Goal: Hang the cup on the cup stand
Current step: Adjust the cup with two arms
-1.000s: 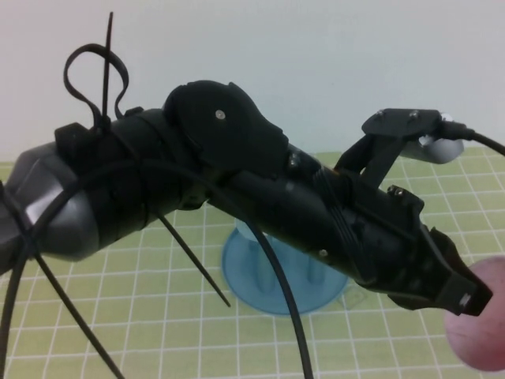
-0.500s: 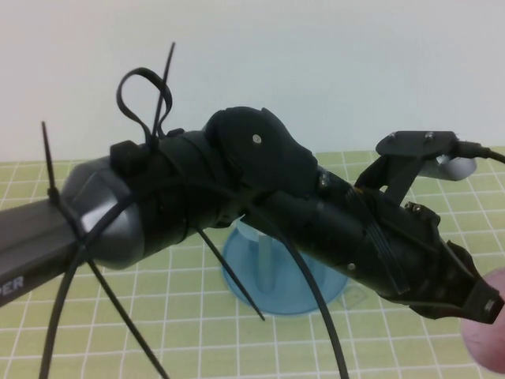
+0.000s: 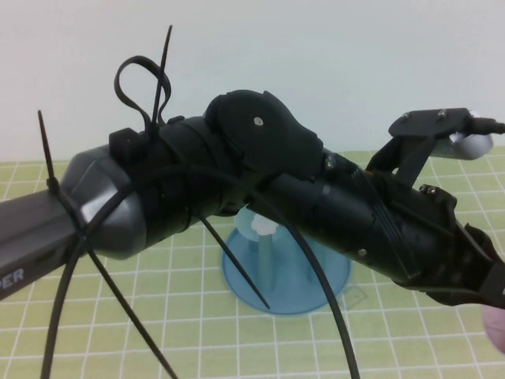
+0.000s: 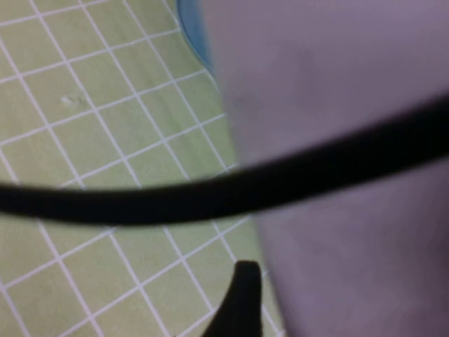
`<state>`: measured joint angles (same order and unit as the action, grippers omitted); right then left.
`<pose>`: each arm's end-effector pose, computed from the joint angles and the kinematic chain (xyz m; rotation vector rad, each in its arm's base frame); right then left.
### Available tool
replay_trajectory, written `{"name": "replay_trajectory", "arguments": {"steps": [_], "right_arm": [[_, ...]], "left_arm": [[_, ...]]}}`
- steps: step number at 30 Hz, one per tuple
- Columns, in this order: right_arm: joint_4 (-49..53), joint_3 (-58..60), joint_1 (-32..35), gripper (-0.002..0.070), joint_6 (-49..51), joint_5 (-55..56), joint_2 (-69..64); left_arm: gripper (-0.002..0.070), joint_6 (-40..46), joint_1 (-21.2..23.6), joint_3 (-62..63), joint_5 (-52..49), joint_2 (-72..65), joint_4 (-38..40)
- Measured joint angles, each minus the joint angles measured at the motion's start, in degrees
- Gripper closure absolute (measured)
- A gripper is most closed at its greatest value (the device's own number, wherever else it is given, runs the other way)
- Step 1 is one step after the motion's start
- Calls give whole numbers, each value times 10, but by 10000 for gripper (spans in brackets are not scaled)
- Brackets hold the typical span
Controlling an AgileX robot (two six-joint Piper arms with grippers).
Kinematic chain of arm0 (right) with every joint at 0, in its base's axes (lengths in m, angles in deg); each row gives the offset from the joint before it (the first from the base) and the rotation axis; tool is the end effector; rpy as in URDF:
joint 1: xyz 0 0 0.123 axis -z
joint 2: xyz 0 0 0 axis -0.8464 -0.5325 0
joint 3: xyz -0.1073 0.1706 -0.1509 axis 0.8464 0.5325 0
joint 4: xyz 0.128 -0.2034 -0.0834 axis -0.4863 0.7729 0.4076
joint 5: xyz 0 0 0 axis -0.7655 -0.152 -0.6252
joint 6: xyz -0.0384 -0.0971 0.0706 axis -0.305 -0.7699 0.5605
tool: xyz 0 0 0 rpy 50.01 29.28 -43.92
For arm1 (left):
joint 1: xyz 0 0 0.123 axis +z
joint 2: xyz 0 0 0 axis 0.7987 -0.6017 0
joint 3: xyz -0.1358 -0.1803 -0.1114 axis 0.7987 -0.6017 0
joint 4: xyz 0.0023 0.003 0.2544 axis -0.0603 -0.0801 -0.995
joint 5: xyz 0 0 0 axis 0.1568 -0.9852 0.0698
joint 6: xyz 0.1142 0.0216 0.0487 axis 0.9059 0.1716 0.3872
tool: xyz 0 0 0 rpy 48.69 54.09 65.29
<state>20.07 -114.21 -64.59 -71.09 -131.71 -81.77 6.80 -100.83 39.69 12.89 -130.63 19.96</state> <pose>0.1499 0.0584 0.2769 -1.2625 1.9030 -0.0336 0.1986 -0.3490 0.3075 1.1432 2.0383 -1.4013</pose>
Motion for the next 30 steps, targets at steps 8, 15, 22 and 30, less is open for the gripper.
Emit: {"name": "replay_trajectory", "arguments": {"steps": [8,15,22,30], "right_arm": [[-12,0,0,-17,-37,15,-21],[-13,0,-7,-17,-47,16,-21],[-20,0,-7,52,-48,16,-21],[-21,0,-7,80,-48,16,-21]], "left_arm": [[675,2,0,0,-7,-16,8],[675,13,0,0,-8,-35,34],[675,49,0,0,-18,-35,75],[674,84,0,0,-29,-35,75]]}}
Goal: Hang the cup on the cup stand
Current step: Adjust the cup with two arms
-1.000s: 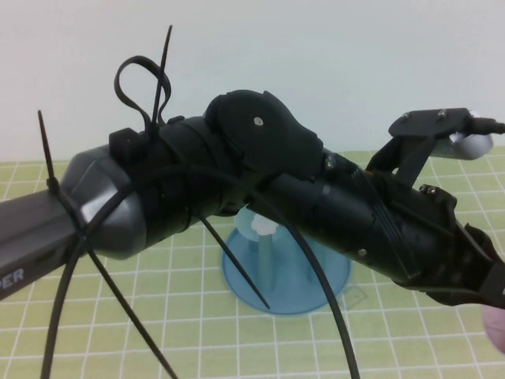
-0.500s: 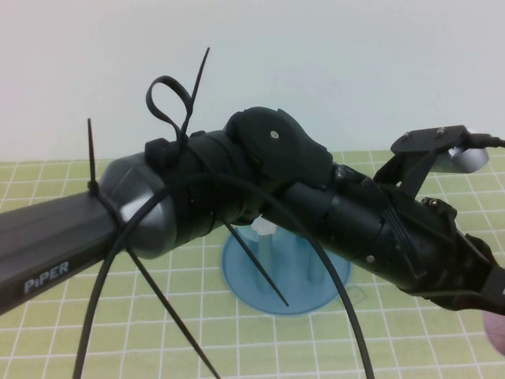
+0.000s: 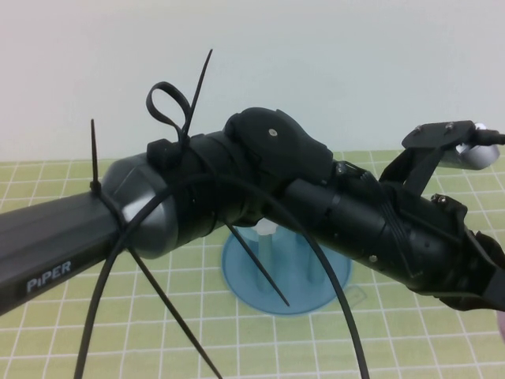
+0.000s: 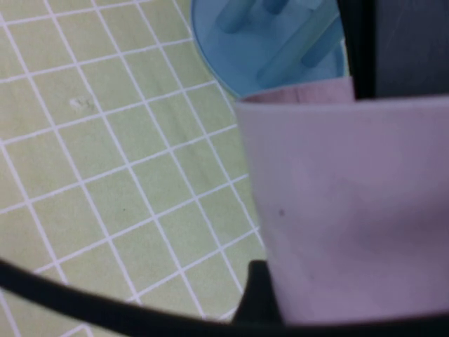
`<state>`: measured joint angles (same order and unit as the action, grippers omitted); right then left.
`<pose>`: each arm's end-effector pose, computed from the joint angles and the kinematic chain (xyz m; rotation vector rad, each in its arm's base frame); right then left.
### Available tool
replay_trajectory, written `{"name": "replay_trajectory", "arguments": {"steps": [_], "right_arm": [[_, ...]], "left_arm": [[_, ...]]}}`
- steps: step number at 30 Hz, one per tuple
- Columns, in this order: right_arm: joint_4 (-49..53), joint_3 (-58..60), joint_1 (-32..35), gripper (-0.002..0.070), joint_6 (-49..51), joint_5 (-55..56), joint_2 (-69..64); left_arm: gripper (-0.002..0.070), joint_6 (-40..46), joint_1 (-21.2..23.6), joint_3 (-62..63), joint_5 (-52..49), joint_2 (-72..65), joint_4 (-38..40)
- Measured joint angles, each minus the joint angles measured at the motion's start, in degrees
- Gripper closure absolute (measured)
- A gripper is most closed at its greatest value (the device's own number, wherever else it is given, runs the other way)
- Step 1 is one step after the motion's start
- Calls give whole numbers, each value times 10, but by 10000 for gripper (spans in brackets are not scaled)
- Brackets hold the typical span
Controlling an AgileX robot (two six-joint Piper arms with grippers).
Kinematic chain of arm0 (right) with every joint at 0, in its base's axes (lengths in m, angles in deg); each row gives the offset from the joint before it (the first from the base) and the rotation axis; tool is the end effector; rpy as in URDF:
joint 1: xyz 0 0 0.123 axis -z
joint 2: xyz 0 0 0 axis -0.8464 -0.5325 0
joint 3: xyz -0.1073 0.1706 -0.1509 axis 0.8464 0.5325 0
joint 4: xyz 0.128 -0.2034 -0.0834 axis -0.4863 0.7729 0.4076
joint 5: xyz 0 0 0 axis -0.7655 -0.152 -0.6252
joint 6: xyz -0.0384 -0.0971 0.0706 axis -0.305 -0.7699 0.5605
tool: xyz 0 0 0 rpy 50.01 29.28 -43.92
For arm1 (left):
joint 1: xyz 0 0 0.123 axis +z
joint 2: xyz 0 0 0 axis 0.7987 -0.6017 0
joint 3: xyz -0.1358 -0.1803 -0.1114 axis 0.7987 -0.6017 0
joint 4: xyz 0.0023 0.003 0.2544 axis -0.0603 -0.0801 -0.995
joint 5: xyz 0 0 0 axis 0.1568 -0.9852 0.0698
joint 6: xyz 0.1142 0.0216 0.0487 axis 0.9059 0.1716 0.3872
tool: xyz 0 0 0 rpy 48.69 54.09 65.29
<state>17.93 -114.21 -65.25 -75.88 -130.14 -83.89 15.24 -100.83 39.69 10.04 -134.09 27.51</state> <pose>0.1568 0.0637 0.2747 -1.3252 1.8525 -0.0294 0.1973 -0.3602 0.2948 1.2065 1.9731 -1.5056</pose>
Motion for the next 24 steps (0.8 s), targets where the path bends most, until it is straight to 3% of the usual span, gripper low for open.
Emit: {"name": "replay_trajectory", "arguments": {"steps": [6,14,19,24], "right_arm": [[0,0,0,87,-2,-4,0],[-2,0,0,87,-2,4,0],[-2,0,0,89,-2,5,0],[2,0,0,89,18,6,0]], "left_arm": [[652,0,2,0,-2,0,0],[378,-8,45,0,-22,0,0],[359,-16,86,0,-73,0,28],[358,11,116,0,-168,0,124]]}}
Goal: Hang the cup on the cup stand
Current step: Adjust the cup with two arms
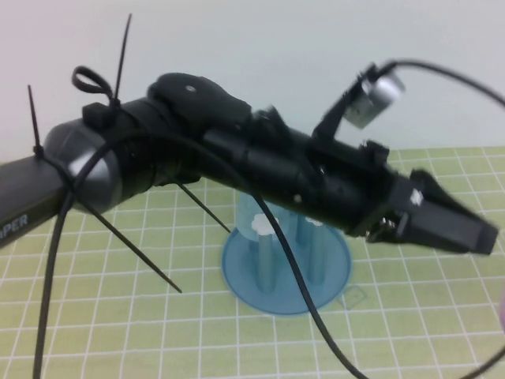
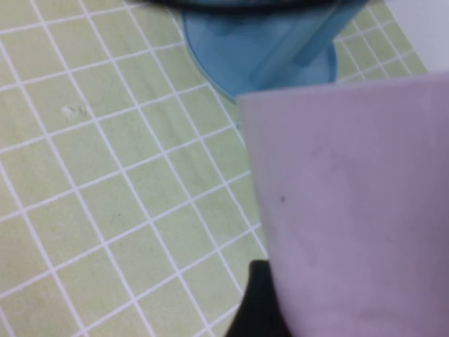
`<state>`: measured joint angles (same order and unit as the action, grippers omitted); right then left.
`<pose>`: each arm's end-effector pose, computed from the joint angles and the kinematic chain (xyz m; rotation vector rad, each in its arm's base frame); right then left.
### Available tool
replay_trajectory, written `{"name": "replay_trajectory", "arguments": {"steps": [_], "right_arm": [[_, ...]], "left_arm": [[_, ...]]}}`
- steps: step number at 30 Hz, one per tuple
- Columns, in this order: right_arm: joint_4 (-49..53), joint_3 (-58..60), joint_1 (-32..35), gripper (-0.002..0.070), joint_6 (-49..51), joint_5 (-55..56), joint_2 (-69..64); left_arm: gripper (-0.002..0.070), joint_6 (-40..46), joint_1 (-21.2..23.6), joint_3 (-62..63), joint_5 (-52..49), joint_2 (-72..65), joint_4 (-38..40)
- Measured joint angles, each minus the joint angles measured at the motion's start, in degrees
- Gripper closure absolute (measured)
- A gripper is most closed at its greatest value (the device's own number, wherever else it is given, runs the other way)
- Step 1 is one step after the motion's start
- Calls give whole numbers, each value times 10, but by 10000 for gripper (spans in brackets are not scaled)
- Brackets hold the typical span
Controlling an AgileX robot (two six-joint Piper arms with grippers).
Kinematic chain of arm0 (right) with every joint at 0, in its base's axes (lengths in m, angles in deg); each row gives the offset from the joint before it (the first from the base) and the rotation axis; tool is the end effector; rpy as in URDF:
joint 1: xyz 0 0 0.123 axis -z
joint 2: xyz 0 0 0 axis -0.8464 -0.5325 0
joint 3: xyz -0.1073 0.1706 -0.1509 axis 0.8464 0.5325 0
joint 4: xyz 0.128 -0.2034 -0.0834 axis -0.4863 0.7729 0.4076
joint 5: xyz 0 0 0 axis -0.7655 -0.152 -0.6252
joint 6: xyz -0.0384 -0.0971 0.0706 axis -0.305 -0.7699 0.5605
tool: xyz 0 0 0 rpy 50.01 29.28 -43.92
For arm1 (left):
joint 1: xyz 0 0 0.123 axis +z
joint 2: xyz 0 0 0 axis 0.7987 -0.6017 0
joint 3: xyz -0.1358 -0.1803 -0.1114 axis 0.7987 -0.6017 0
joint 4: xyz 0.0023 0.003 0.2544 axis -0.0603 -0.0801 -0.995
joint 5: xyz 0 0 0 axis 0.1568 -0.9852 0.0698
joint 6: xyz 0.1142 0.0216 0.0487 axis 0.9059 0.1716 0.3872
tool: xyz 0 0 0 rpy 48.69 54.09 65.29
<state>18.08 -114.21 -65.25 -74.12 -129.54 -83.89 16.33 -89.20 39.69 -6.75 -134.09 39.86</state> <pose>0.1579 0.0633 0.2755 -1.2905 1.8676 -0.0228 0.2299 -0.3141 0.3195 1.0800 1.9177 -1.8336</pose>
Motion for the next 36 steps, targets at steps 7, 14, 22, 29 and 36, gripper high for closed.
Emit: {"name": "replay_trajectory", "arguments": {"steps": [7,14,22,29,36], "right_arm": [[76,0,0,89,103,5,0],[88,0,0,90,152,22,0],[88,0,0,90,160,22,0],[88,0,0,90,170,22,0],[112,0,0,90,170,16,0]], "left_arm": [[358,56,-30,0,6,0,46],[358,93,-57,0,41,0,38],[358,129,-85,0,98,0,-8],[358,164,-119,0,153,0,-51],[360,228,-167,0,219,-1,-60]]}}
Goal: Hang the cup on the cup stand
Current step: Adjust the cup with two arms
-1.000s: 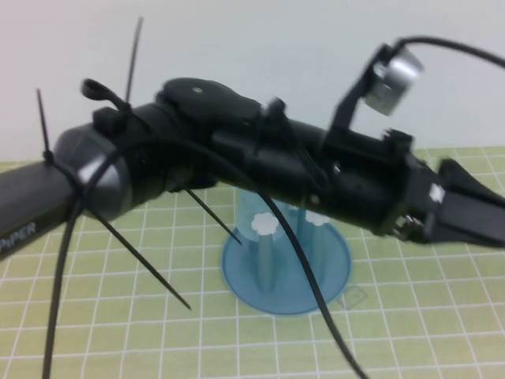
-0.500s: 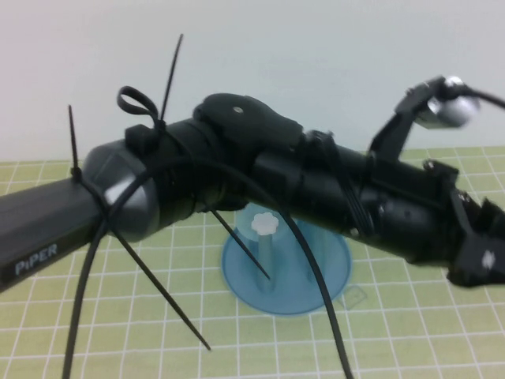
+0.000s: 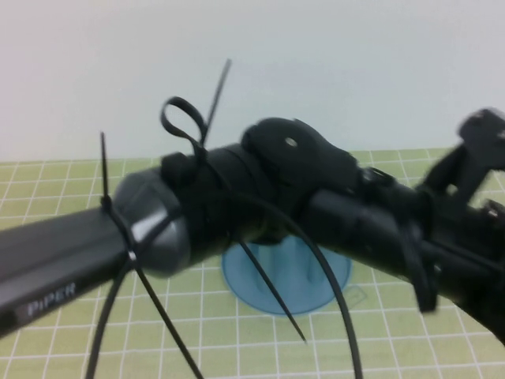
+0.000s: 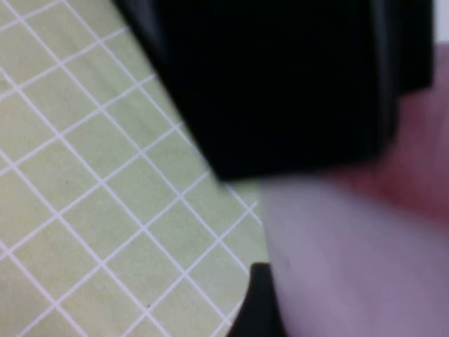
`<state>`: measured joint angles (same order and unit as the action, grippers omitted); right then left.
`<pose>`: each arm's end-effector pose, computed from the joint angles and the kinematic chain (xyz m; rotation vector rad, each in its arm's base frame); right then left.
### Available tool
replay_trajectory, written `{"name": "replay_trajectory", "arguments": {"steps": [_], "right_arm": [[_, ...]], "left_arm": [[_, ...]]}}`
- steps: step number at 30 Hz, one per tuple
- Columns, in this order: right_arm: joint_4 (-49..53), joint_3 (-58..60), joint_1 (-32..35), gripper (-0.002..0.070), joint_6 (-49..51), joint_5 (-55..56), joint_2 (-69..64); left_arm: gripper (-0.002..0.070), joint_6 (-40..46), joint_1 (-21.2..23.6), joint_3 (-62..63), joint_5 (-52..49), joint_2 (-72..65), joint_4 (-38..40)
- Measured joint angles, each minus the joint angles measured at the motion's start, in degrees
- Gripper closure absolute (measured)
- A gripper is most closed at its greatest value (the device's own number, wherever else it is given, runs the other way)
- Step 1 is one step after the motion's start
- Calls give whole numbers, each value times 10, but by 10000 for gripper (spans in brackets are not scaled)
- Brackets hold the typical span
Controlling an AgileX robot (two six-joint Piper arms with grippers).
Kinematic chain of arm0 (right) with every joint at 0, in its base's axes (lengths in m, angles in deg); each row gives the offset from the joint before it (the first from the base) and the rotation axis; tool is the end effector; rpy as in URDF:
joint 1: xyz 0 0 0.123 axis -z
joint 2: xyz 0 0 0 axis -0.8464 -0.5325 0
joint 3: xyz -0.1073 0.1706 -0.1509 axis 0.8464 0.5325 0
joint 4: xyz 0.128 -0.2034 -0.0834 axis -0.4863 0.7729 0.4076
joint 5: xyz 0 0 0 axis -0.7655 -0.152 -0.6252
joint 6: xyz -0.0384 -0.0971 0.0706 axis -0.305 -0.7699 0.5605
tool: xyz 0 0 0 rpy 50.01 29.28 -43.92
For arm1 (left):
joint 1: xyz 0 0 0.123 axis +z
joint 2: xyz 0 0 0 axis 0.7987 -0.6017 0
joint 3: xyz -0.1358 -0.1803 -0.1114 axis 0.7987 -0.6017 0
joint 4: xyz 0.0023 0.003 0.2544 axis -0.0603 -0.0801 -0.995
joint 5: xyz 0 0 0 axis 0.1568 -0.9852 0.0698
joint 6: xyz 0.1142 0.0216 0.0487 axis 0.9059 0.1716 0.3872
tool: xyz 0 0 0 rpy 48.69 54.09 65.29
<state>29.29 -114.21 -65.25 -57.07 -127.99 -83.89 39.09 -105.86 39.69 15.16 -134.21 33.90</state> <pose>0.1634 0.0450 0.2714 -1.0764 2.0502 -0.1004 0.1749 -0.3825 0.3045 1.4135 1.5692 -1.3811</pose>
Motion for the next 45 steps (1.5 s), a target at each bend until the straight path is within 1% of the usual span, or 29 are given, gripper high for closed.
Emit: {"name": "replay_trajectory", "arguments": {"steps": [2,5,9,16,17,18,19,22,25,31,34,36,38,41,45], "right_arm": [[2,1,0,91,0,-4,-1],[-5,2,0,91,0,-8,-1],[-32,1,0,93,0,-3,-1],[-38,1,0,94,0,3,-1],[-38,1,0,94,0,6,-1],[-38,1,0,94,0,6,-1],[-38,1,0,94,0,7,-1],[-34,1,0,94,-6,7,-2],[-33,1,0,92,-21,1,-3],[-33,1,0,88,-27,-5,-3],[-33,1,0,57,-17,0,-3],[-33,1,0,17,-5,9,-3],[-32,1,0,-1,6,11,-3],[-13,1,0,-12,9,15,-3],[20,-1,0,-16,11,3,-3]], "left_arm": [[360,23,-12,0,12,0,0],[360,31,-23,0,27,0,-3],[359,30,-24,0,27,0,-17],[362,24,-24,0,53,0,-22],[377,24,-24,0,53,0,-21],[412,24,-24,0,53,0,-21],[466,24,-24,0,53,0,-21],[675,23,-24,0,51,0,-24],[675,20,-24,0,51,0,-19],[675,-17,-24,0,49,0,2],[675,-51,-24,0,60,0,5],[675,-54,-24,0,70,0,5],[675,-55,-24,0,78,0,12],[675,-56,-24,0,88,0,18],[675,-82,-24,0,115,0,16]]}}
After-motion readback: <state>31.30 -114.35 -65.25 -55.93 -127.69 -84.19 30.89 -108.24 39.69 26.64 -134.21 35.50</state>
